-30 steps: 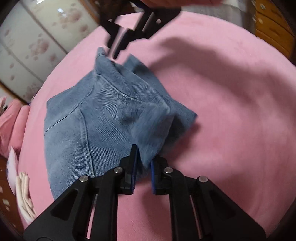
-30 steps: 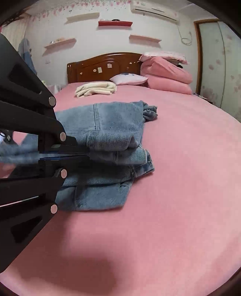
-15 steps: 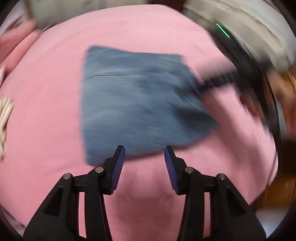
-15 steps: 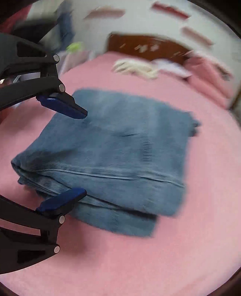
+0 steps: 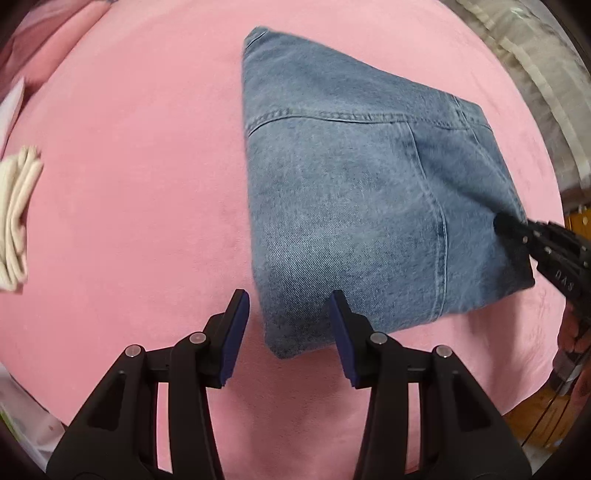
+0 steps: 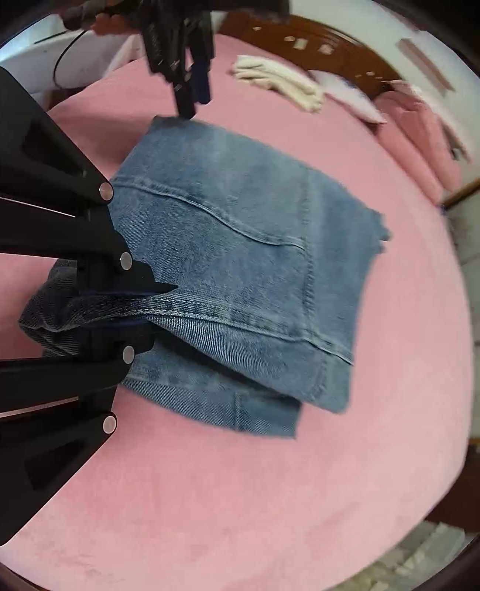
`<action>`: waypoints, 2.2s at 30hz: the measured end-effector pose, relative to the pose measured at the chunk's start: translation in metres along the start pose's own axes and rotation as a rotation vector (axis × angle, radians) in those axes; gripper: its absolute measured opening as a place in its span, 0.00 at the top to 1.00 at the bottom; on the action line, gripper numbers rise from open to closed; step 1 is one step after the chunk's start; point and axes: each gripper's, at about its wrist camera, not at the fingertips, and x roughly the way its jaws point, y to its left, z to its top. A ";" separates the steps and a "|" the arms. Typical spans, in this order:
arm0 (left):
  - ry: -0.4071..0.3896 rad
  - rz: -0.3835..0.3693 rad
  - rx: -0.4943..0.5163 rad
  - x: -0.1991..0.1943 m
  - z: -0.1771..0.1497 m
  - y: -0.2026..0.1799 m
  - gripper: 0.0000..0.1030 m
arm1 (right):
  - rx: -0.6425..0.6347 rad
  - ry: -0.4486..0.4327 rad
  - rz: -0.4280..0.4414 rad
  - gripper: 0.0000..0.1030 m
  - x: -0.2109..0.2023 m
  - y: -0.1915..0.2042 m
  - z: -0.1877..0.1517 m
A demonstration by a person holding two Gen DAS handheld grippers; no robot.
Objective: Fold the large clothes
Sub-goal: 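Open the left tool and press the folded jacket bundle flat, then press and smooth the jacket bundle with both tools, then withdraw them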
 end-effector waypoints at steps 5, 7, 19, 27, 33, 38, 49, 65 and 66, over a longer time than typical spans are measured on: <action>0.014 -0.027 0.045 0.010 -0.002 -0.010 0.60 | 0.024 0.026 -0.052 0.92 -0.017 0.000 -0.013; 0.017 -0.031 0.056 0.015 -0.003 -0.012 0.60 | 0.038 0.031 -0.061 0.92 -0.016 0.001 -0.015; -0.093 -0.143 -0.048 -0.007 0.013 0.005 0.60 | -0.021 -0.008 -0.264 0.90 -0.027 0.049 -0.005; -0.100 -0.158 -0.037 -0.006 0.030 -0.005 0.83 | -0.007 -0.038 -0.208 0.80 -0.049 0.080 0.013; -0.019 -0.184 -0.073 0.009 0.030 -0.009 0.91 | 0.052 0.008 -0.124 0.77 -0.039 0.087 0.023; 0.093 -0.167 -0.133 0.046 0.023 -0.012 0.97 | 0.184 0.148 -0.007 0.96 0.007 0.080 0.006; 0.097 -0.114 -0.107 0.060 0.023 -0.012 0.99 | 0.086 0.262 -0.107 0.99 0.062 0.072 -0.022; 0.161 -0.347 -0.348 0.067 0.040 0.028 0.99 | 0.317 0.248 0.017 1.00 0.058 0.081 -0.043; 0.147 -0.356 -0.351 0.068 0.045 0.029 0.99 | 0.331 0.224 0.046 1.00 0.061 0.084 -0.034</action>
